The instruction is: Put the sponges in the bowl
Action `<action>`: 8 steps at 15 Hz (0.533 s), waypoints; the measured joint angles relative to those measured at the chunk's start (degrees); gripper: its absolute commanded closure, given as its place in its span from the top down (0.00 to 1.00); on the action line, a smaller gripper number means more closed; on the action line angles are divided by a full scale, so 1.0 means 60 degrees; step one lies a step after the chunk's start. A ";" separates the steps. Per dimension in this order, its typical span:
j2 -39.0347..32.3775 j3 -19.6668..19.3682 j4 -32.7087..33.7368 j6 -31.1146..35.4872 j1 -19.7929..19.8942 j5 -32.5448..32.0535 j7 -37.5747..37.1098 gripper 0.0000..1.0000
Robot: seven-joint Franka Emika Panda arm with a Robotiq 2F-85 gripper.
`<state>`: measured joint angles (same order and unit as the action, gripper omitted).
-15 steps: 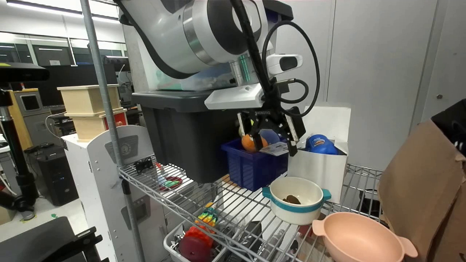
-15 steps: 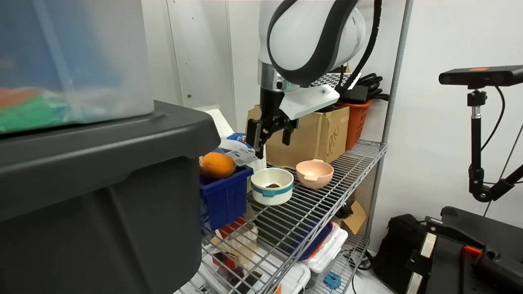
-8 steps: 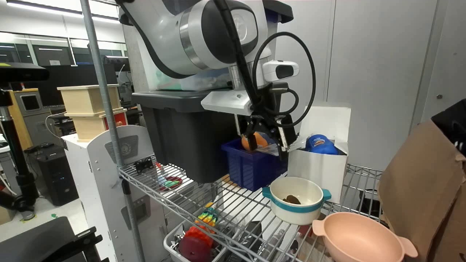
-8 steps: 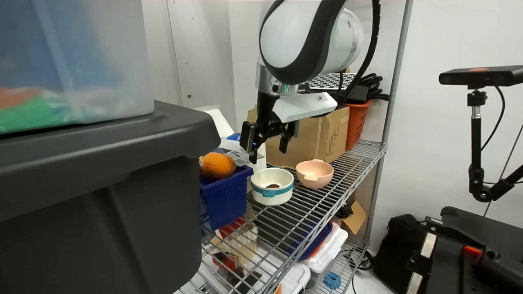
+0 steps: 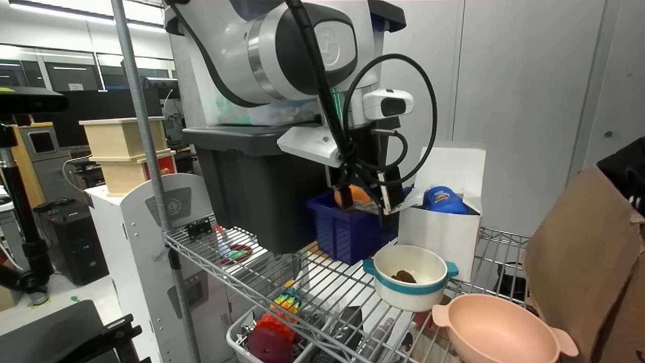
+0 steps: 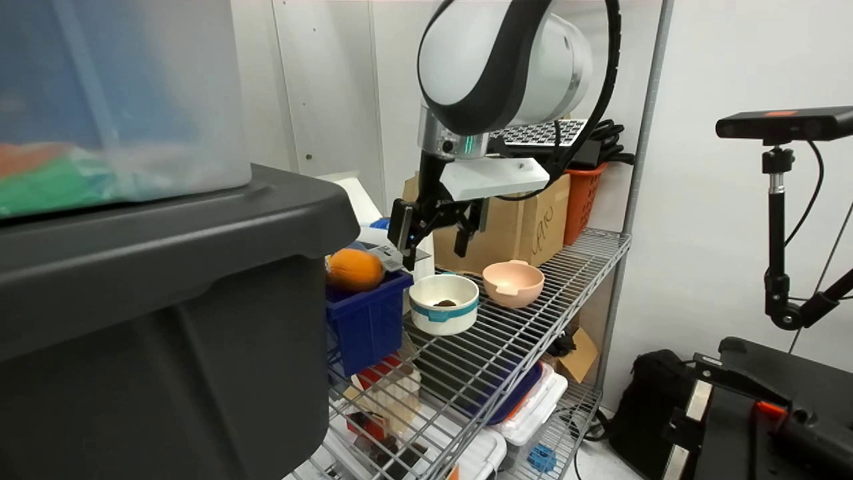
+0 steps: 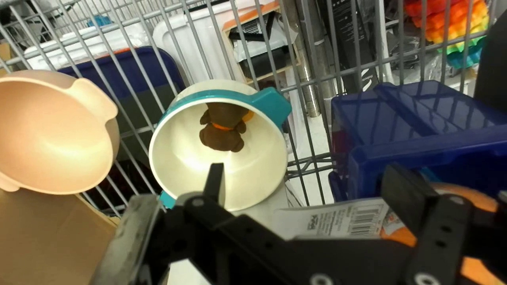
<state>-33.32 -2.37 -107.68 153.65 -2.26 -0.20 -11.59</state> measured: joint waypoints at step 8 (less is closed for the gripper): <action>-0.0287 0.0065 0.0253 0.0000 0.0067 0.0103 0.0000 1.00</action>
<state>-35.04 -1.98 -106.16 153.65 -1.86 0.42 -11.58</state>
